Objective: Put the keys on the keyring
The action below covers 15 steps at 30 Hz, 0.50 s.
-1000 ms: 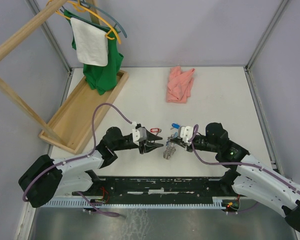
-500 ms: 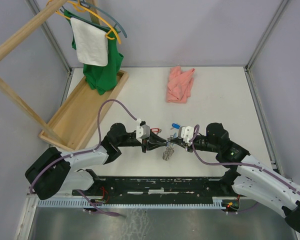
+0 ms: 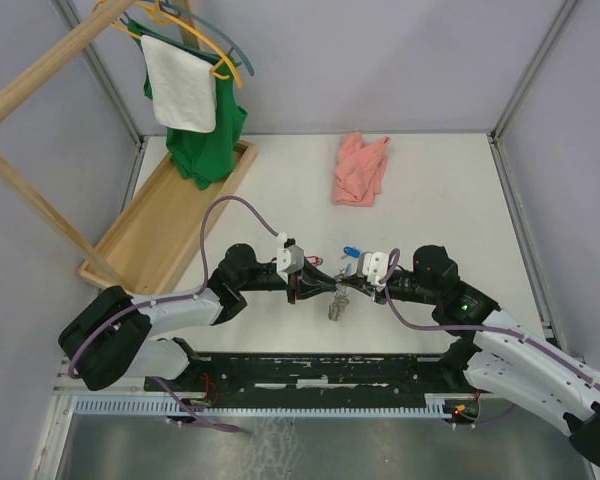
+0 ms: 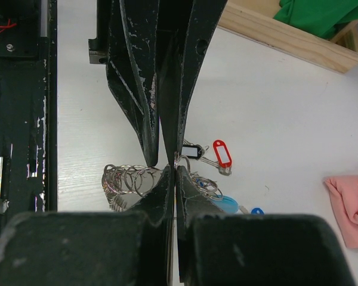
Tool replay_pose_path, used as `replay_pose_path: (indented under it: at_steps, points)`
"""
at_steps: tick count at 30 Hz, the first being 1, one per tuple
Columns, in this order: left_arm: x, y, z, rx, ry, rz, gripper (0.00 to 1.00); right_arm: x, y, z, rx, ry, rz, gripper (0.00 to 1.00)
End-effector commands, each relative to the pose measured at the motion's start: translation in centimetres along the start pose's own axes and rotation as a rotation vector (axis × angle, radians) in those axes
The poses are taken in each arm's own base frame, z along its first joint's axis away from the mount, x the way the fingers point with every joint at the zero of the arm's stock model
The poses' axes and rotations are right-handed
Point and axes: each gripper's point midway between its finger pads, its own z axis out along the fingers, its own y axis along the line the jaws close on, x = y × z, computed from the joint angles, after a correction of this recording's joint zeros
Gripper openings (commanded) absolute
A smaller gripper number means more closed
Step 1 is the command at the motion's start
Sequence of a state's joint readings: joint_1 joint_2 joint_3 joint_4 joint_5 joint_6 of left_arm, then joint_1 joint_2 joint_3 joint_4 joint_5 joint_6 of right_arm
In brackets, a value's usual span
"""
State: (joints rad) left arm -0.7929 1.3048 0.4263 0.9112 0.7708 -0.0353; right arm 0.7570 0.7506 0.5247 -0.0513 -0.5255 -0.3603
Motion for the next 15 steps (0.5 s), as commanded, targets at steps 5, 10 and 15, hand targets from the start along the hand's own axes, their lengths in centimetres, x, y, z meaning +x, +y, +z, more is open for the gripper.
replay_pose_path:
  at_steps: [5,10,15]
  points:
    - [-2.78,0.91,0.51,-0.022,-0.075,0.03,0.26,-2.79,-0.43,-0.13,0.007,-0.104,-0.042,0.01]
    - [-2.76,1.28,0.36,-0.044,-0.076,0.017,0.26,-2.87,-0.52,-0.11,0.011,-0.107,-0.044,0.01]
    - [-2.95,1.19,0.26,-0.045,-0.081,0.017,0.27,-2.76,-0.48,-0.08,0.009,-0.105,-0.039,0.01]
